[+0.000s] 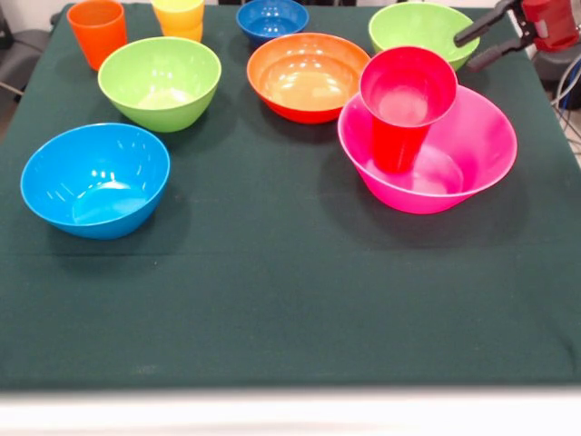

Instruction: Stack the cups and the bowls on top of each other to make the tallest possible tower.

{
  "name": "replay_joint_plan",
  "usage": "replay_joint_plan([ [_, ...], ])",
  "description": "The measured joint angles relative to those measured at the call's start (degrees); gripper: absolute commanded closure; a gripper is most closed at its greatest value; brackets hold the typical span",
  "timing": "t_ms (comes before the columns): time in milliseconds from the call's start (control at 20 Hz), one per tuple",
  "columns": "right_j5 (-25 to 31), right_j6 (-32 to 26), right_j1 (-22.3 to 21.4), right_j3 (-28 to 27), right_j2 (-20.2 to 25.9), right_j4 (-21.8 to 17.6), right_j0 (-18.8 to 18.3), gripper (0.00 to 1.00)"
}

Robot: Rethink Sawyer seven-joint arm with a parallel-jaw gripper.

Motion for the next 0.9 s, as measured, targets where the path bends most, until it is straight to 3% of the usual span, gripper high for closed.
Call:
replay_joint_plan([
  [600,-2.63,0.00,-3.80,1.39,0.02,0.00,-0.70,0.00],
  [900,-2.63,0.00,-6.05,1.67,0.02,-0.02,-2.73,0.00],
])
